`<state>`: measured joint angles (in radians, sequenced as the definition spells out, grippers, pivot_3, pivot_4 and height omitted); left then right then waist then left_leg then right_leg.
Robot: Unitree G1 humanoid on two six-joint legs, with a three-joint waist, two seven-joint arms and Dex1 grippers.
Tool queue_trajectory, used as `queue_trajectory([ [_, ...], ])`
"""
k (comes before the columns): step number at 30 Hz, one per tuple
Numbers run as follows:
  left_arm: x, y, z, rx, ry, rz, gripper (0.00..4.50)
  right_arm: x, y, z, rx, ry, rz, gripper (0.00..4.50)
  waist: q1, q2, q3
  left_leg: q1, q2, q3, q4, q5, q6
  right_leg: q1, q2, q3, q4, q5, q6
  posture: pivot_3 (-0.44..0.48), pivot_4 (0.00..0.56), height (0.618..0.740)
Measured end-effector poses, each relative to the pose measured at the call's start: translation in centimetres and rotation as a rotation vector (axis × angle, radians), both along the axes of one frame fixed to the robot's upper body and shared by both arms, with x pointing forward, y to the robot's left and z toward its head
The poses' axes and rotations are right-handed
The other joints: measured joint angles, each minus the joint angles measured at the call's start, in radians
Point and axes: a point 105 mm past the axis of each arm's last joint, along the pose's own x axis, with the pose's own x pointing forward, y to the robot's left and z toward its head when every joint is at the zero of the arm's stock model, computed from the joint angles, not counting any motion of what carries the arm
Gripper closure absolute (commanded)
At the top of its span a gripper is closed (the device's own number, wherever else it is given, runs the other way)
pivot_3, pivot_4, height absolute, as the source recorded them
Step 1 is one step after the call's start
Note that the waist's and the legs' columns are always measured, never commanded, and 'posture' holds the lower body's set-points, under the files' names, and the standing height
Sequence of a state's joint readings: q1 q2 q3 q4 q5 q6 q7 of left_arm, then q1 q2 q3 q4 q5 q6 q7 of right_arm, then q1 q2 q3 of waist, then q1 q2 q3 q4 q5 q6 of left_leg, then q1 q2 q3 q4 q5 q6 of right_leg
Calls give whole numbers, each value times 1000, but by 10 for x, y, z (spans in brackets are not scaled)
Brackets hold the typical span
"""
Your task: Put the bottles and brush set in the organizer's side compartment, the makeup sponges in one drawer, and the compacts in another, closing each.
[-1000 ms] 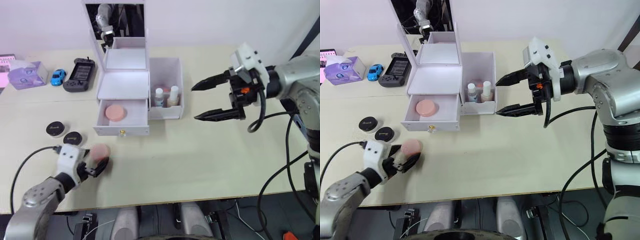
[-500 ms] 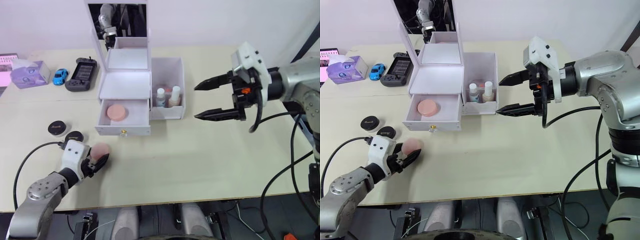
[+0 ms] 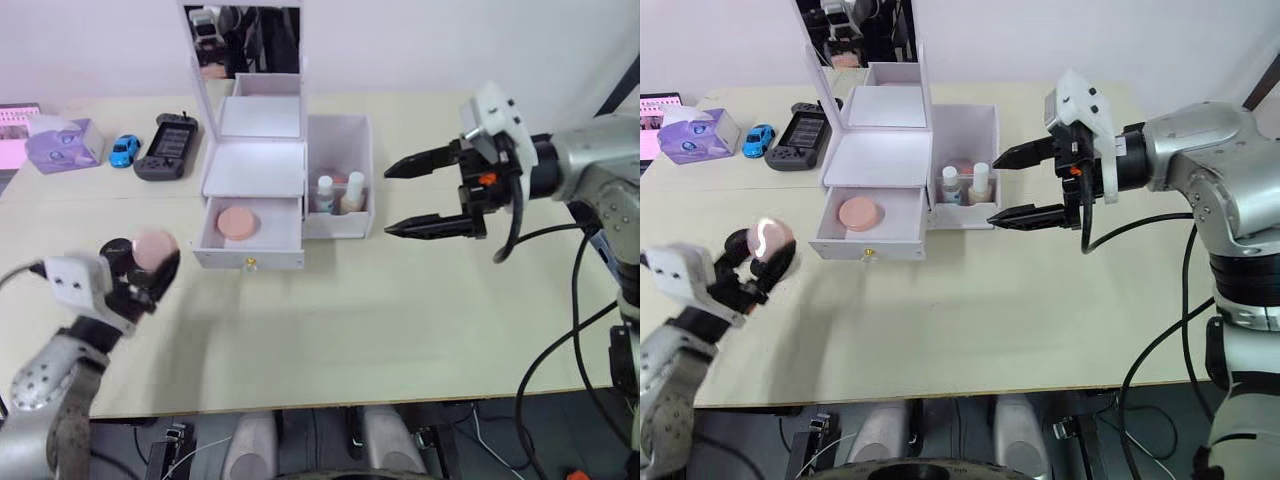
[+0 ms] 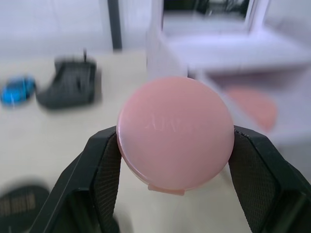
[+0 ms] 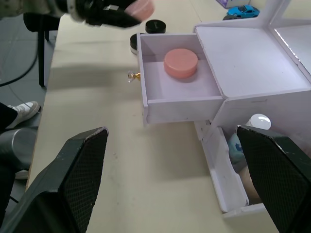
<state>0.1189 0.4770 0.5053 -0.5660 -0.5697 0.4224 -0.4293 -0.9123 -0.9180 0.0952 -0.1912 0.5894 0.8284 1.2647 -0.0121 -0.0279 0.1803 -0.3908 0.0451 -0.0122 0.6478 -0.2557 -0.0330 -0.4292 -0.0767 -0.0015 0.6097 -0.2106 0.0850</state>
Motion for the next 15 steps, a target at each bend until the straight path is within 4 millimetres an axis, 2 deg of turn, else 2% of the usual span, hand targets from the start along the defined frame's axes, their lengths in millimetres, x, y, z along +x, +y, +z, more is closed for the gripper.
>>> queue_trajectory([
  [6, 13, -25, 61, 158, -50, -256, 1828, 1, 0, 1, -2, -7, -4, 0, -1, 0, 0, 0, 1, 0, -2, 0, 0, -1, 1, 0, 0, 2, -3, 0, 150, 740],
  [9, 14, -41, 81, 238, -7, -430, 1828, -1, -2, 1, -5, 4, -15, 0, -1, 0, 1, 0, 1, 0, -3, 0, 0, -1, 2, 0, 0, 1, -2, 0, 150, 740],
  [12, 15, -61, 85, 310, 58, -602, 1828, -4, -6, 3, -2, -1, -33, 0, 0, 1, 1, 0, 1, 0, -3, 0, 0, -1, 2, 0, -1, 1, -2, 0, 150, 740],
  [15, 21, -78, 63, 345, 159, -715, 1828, -8, -10, 3, 3, -2, -59, 0, -1, 1, 2, 0, 1, 0, -3, 0, 0, -1, 2, 0, 0, 1, -2, 0, 150, 740],
])
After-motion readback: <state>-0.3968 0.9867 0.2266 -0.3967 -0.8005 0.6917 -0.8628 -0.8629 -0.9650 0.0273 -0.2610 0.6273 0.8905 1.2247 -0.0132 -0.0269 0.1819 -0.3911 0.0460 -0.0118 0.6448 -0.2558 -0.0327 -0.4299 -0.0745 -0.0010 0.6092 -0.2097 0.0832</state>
